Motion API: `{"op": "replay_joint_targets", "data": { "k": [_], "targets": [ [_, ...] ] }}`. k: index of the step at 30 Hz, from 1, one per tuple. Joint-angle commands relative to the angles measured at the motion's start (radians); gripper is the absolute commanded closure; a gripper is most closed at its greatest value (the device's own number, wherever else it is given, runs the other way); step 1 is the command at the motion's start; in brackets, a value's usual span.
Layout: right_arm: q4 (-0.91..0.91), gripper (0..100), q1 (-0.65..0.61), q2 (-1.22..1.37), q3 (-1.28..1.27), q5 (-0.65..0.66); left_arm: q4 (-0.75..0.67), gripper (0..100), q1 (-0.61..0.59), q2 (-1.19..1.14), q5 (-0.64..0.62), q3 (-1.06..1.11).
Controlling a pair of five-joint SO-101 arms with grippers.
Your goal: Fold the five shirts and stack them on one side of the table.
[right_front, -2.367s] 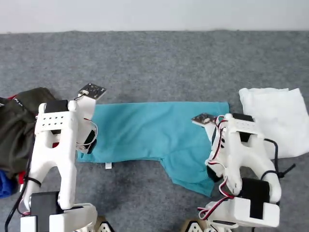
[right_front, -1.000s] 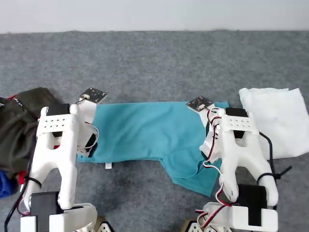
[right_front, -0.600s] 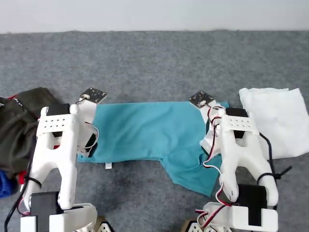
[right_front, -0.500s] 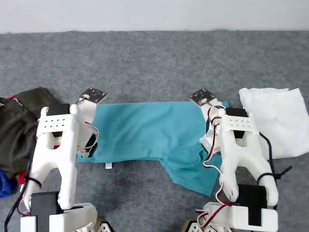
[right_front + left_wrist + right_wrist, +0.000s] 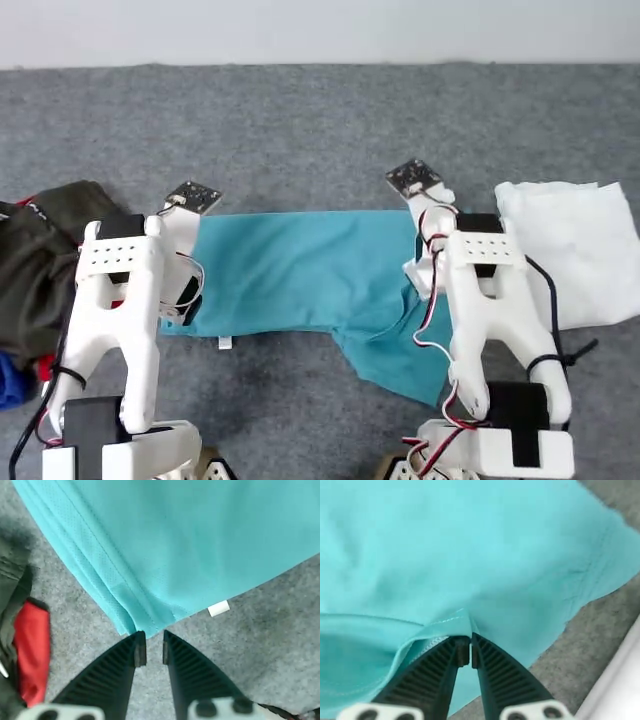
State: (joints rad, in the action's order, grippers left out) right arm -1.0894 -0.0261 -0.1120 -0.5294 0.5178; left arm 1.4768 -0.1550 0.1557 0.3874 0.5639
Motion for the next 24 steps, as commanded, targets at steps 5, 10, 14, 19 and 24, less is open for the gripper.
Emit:
{"op": "replay_joint_targets", "data": {
  "k": [5,10,14,19,24],
  "targets": [
    [0.058,98.8,-0.002,-0.036,0.057,-0.063,-0.009,94,0.008,0.037,0.009,0.001],
    [0.113,98.8,0.008,-0.019,0.055,-0.11,-0.009,94,0.008,0.037,0.009,0.001],
    [0.14,98.3,0.008,0.051,0.06,-0.114,-0.009,94,0.009,0.037,0.009,0.001],
    [0.12,97.6,0.008,0.137,0.129,-0.115,-0.009,94,0.009,0.037,0.009,0.001],
    [0.015,81.2,0.008,0.16,0.224,-0.141,-0.009,94,0.009,0.037,0.009,0.001]
  ]
}}
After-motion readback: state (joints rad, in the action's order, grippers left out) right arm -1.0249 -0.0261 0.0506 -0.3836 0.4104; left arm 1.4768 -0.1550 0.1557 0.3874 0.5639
